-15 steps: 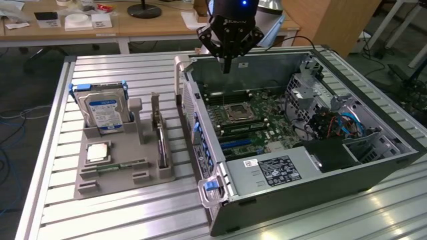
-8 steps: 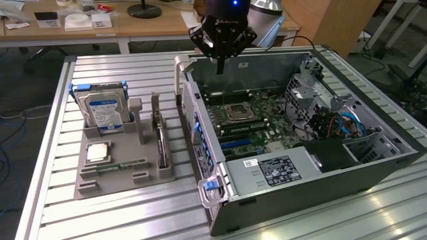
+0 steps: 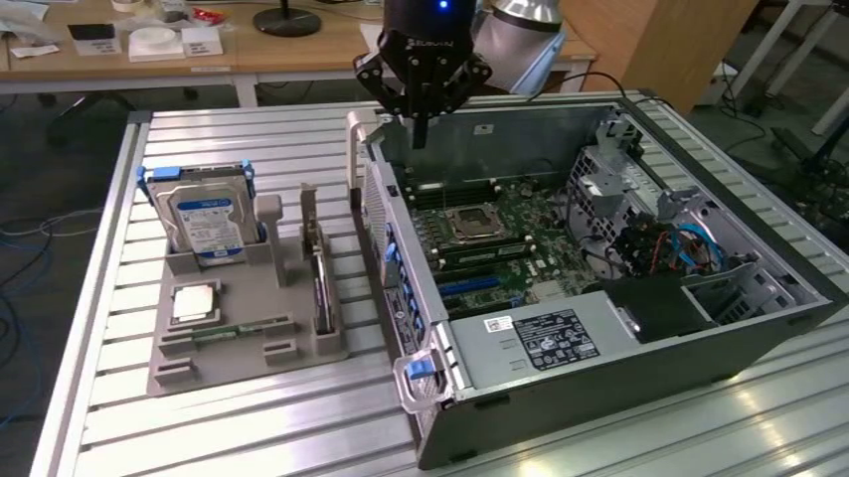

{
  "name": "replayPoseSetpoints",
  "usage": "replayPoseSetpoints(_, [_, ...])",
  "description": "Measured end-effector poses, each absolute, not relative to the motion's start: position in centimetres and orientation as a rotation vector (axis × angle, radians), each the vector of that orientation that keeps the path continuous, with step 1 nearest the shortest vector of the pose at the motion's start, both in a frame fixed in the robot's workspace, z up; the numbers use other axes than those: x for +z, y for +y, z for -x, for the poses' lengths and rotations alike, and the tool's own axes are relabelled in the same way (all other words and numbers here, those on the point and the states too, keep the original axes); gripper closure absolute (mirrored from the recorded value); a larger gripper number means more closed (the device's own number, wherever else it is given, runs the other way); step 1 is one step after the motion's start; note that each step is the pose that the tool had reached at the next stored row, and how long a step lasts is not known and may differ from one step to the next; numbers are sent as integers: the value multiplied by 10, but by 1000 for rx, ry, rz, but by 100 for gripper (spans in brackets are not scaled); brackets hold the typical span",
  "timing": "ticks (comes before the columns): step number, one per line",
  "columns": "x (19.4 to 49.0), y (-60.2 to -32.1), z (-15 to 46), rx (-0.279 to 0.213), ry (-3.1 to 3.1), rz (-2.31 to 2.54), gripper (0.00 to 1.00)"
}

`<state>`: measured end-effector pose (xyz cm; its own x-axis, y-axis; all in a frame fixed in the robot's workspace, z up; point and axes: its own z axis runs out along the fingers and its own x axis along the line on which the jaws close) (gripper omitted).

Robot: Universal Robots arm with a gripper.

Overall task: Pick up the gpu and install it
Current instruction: 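Reach for the gpu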

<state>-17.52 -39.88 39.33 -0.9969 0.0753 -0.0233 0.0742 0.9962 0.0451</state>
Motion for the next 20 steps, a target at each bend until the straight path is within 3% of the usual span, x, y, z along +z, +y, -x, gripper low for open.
replayPoseSetpoints(20, [393,-399,225,69,3114,-116,89])
